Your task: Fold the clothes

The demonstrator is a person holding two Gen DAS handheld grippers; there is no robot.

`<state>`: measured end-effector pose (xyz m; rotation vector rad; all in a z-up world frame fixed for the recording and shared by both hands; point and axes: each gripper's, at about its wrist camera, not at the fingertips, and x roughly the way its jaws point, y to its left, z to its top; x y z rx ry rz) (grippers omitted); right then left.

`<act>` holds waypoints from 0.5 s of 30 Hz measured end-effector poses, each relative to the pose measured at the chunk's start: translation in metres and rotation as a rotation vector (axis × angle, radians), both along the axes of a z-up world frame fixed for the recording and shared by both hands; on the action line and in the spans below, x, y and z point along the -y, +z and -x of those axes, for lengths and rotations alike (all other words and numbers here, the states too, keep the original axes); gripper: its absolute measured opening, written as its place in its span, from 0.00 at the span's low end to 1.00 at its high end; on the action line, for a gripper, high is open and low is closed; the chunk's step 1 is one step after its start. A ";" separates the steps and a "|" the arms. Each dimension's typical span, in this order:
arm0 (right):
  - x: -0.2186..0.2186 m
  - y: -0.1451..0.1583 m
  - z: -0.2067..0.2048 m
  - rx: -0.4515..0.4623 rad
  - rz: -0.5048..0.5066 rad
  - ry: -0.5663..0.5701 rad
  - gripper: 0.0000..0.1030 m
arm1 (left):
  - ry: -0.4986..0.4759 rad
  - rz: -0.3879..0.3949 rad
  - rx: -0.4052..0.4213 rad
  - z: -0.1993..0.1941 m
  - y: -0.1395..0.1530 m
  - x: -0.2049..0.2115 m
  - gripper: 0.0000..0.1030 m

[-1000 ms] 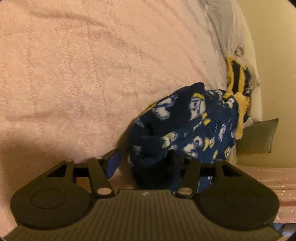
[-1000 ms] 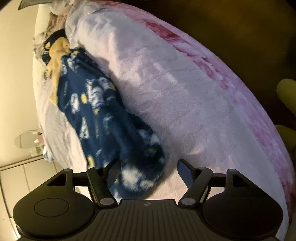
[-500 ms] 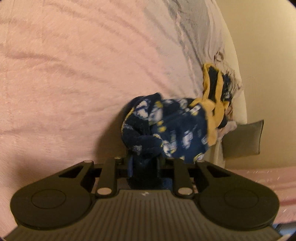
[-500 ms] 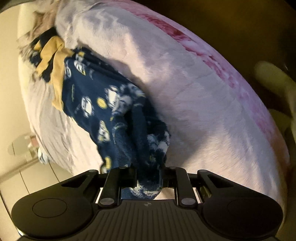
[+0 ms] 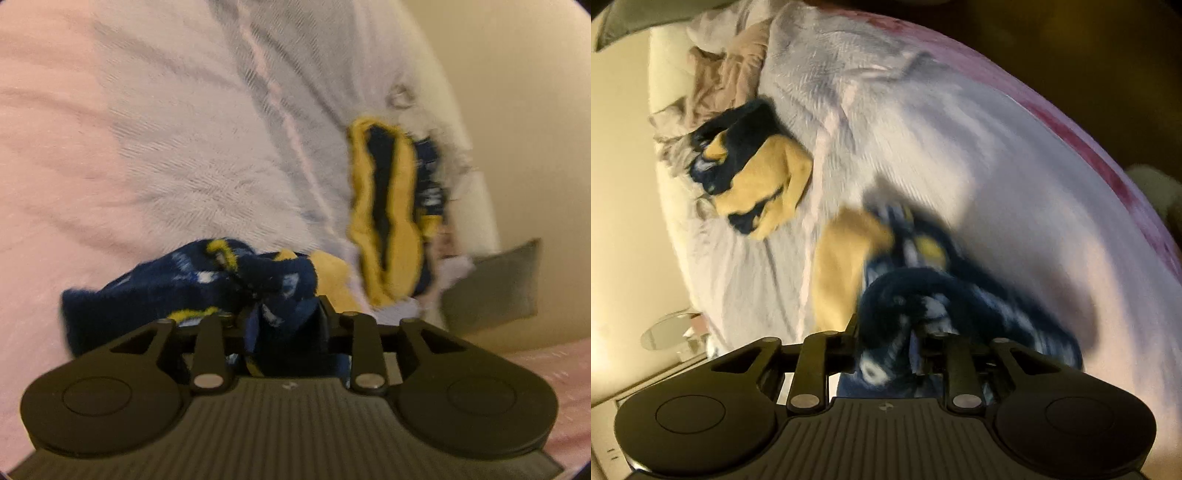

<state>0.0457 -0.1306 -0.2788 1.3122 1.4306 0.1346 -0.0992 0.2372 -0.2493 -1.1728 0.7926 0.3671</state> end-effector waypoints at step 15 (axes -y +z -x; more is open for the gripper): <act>-0.004 0.043 -0.084 0.731 0.237 0.875 0.64 | -0.307 -0.353 -0.029 0.022 0.030 -0.020 0.54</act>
